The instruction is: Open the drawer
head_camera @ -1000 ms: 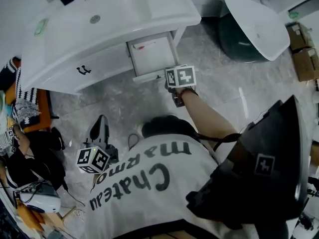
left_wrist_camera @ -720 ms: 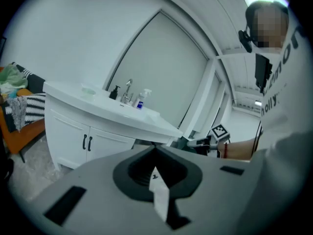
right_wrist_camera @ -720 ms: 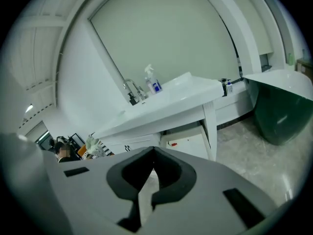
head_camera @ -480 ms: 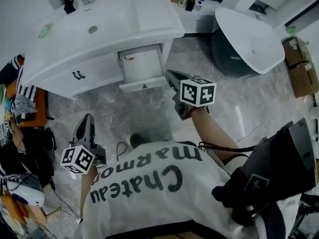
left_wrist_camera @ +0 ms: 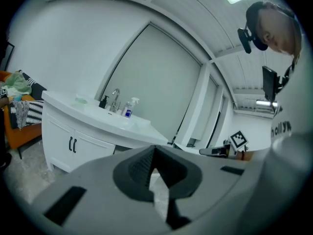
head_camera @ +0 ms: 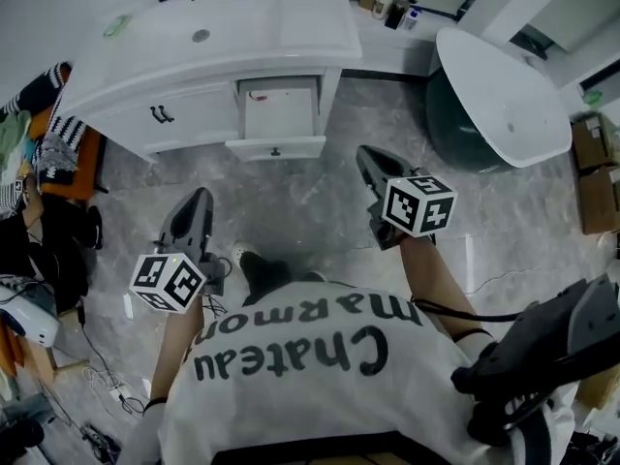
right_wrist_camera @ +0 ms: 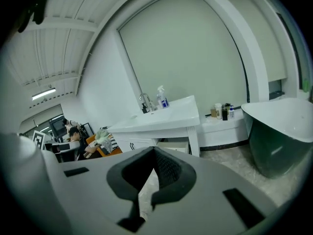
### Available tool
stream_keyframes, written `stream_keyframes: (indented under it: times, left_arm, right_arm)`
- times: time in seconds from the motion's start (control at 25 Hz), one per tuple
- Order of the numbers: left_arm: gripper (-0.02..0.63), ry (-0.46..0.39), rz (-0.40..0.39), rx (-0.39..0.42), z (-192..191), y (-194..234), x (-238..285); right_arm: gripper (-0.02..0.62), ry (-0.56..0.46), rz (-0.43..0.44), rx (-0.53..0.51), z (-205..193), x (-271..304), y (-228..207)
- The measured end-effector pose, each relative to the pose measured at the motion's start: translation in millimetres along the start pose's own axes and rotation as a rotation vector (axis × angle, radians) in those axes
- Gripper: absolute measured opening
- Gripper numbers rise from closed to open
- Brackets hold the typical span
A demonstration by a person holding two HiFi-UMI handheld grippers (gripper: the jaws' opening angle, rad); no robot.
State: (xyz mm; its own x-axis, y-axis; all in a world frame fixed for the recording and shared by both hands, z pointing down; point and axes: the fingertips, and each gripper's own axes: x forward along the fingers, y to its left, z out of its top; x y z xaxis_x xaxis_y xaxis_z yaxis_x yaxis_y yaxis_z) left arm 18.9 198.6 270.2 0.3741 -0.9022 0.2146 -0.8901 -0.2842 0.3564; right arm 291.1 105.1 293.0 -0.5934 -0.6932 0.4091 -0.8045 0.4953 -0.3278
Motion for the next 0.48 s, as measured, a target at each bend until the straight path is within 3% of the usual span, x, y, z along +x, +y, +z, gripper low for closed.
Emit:
stream_keyframes:
  times: [0.16,0.48]
  left_arm:
    - [0.009,0.002,0.01,0.019,-5.9,-17.2,-6.0]
    - [0.008,-0.013,0.048,0.035,-7.5,-26.6,-17.3]
  right_arm:
    - [0.009,0.008,0.015,-0.057,-4.6,-10.6,-0.1]
    - [0.009,-0.009,0.025,-0.065,-1.5,-21.2,-7.3]
